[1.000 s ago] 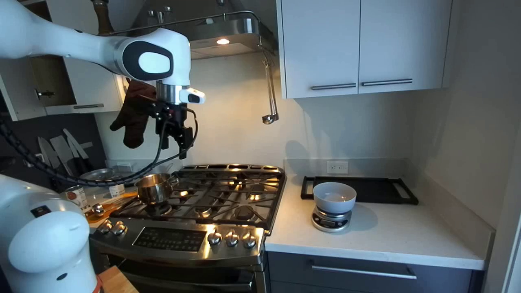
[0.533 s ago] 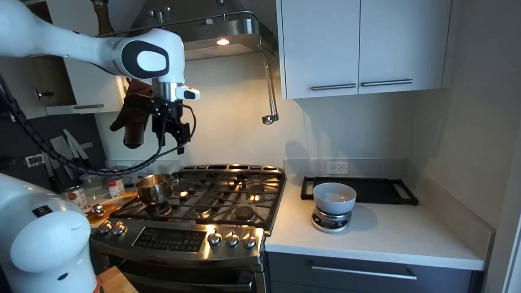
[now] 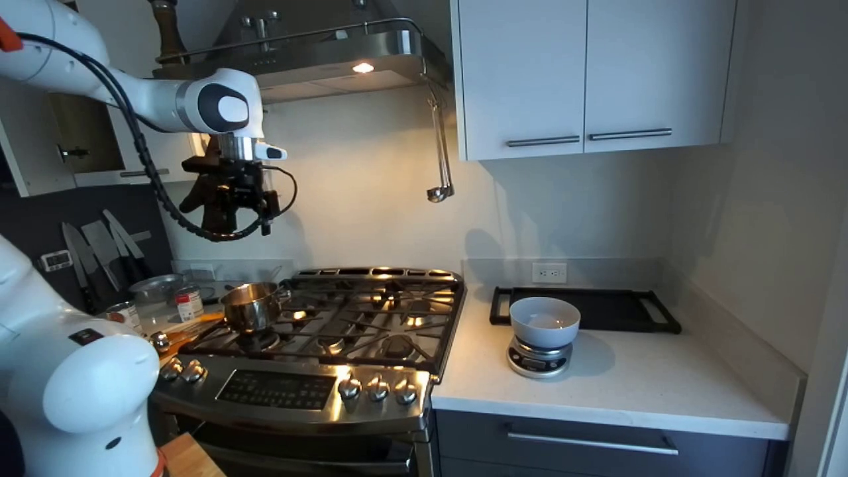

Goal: Move the silver pot forward

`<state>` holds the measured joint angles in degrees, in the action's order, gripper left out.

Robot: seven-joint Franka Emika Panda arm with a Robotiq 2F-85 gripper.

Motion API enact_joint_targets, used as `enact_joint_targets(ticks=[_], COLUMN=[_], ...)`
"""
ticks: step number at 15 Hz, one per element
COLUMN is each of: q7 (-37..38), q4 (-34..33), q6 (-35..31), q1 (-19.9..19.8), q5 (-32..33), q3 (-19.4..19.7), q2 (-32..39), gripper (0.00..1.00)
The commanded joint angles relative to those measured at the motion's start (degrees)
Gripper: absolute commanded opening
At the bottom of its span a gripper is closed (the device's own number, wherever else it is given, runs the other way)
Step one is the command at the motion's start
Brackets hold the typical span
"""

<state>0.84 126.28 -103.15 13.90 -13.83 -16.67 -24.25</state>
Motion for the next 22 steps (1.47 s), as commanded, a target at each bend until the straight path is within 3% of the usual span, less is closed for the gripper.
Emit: enact_joint_targets(ticks=[1, 3, 4, 10, 18, 22], q7=[3.24, 3.9, 2.41, 2.55, -14.19, -21.55], q4=[-6.8, -10.18, -6.31, -7.53, -10.71, -15.04], q6=[-1.8, -2.43, -2.63, -2.66, -26.52, -33.32], q1=[1.45, 2.08, 2.17, 2.42, 4.48, 5.04], q5=[1.62, 3.7, 1.7, 1.85, -4.77, -11.46], q3=[-3.03, -4.64, -2.92, -2.69, -2.46, -3.95], q2=[9.57, 14.13, 9.41, 10.67, 24.55, 33.71], gripper=[1.0, 1.0, 1.0, 1.0, 1.0, 1.0])
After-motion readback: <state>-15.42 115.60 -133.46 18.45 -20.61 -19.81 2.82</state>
